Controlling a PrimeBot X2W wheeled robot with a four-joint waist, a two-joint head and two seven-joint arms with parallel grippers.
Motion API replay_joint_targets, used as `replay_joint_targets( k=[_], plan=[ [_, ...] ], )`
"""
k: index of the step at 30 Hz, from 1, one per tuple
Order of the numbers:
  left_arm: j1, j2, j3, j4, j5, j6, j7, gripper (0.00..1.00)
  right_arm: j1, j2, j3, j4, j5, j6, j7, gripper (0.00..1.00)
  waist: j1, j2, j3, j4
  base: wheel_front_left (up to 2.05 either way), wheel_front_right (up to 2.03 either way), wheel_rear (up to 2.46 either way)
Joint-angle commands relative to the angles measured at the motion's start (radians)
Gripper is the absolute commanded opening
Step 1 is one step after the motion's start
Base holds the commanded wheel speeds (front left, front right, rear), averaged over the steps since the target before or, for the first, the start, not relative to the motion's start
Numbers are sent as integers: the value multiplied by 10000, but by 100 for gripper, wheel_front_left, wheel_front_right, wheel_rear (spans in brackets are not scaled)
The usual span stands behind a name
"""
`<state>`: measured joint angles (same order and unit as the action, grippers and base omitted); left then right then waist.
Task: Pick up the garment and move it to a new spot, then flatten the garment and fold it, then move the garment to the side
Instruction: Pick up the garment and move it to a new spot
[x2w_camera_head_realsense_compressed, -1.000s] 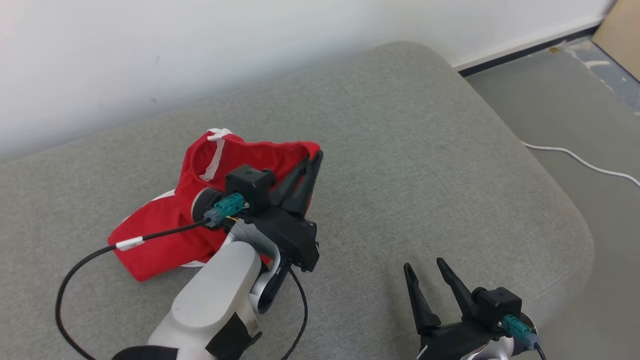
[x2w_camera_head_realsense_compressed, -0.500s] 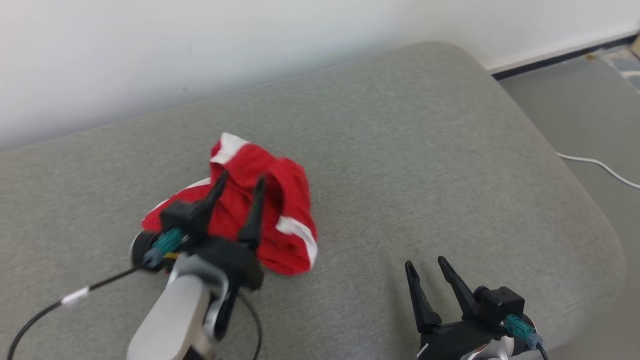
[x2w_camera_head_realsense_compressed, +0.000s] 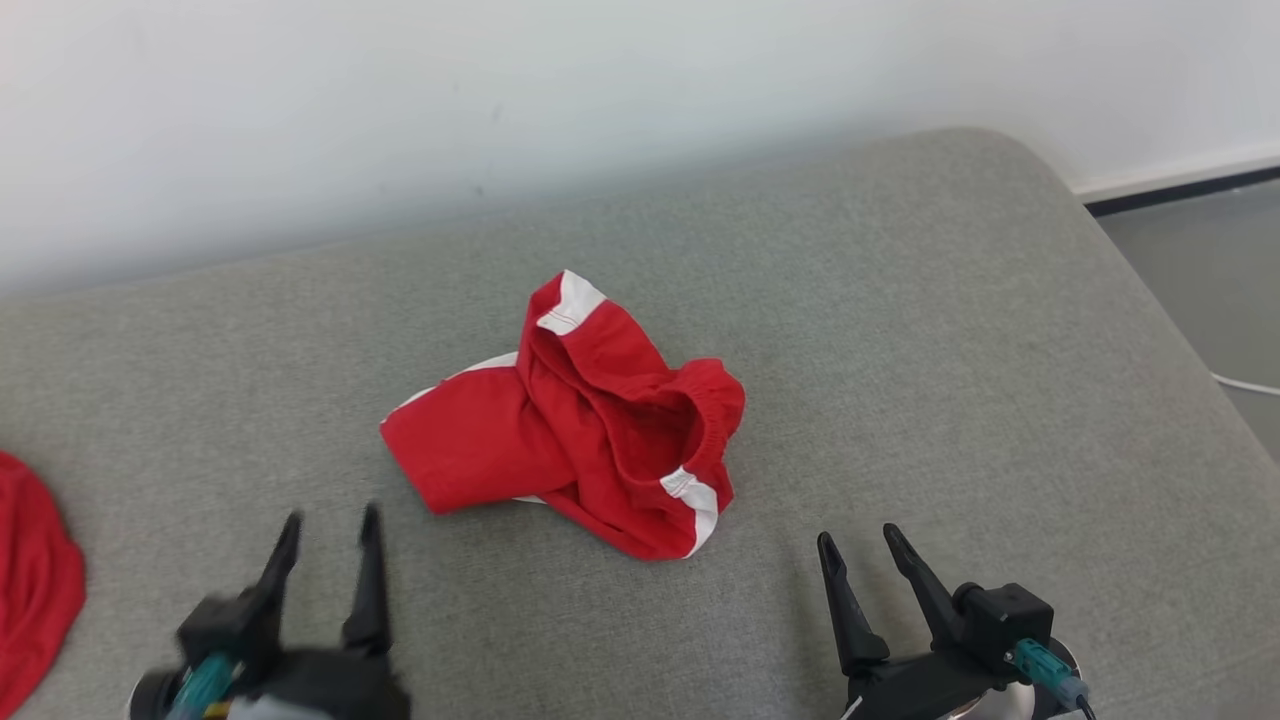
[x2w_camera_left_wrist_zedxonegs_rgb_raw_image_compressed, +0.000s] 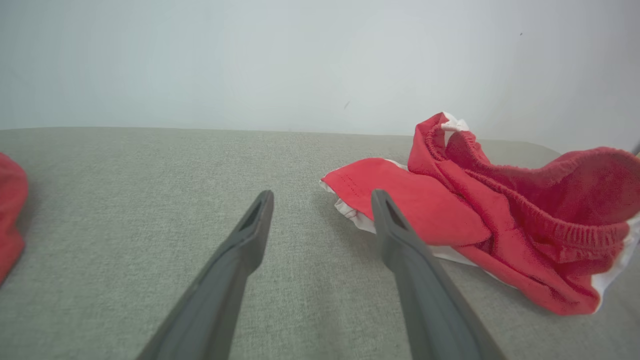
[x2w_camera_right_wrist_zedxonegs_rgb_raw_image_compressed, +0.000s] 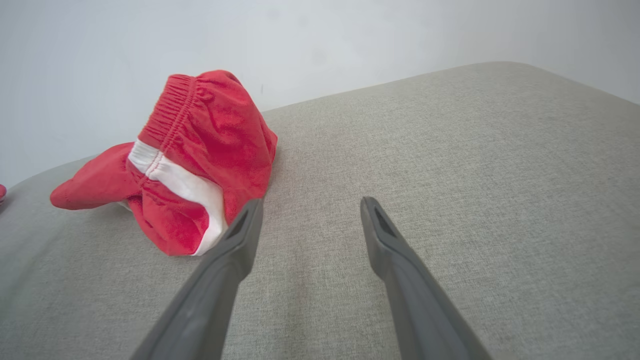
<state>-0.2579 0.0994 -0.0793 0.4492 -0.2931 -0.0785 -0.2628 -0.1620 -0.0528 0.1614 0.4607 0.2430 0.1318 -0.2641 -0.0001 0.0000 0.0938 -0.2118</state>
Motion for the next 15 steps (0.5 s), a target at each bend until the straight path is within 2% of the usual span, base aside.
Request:
replay_joint_targets(
  k=[1, 8, 15],
  plan=[
    [520, -61, 313, -255, 255, 33, -30, 100, 137, 19, 3, -32, -76, -21, -3, 100, 1, 0, -182, 201, 0, 0, 0],
    [2381, -357, 1900, -1505, 919, 83, -30, 100, 269, 23, 122, -32, -22, -21, -3, 100, 1, 0, -440, 428, 0, 0, 0],
    [3412, -499, 2345, -1644, 1221, -136, -30, 100, 364, 16, 285, -48, 9, -21, -3, 100, 1, 0, -633, 896, 0, 0, 0]
  ],
)
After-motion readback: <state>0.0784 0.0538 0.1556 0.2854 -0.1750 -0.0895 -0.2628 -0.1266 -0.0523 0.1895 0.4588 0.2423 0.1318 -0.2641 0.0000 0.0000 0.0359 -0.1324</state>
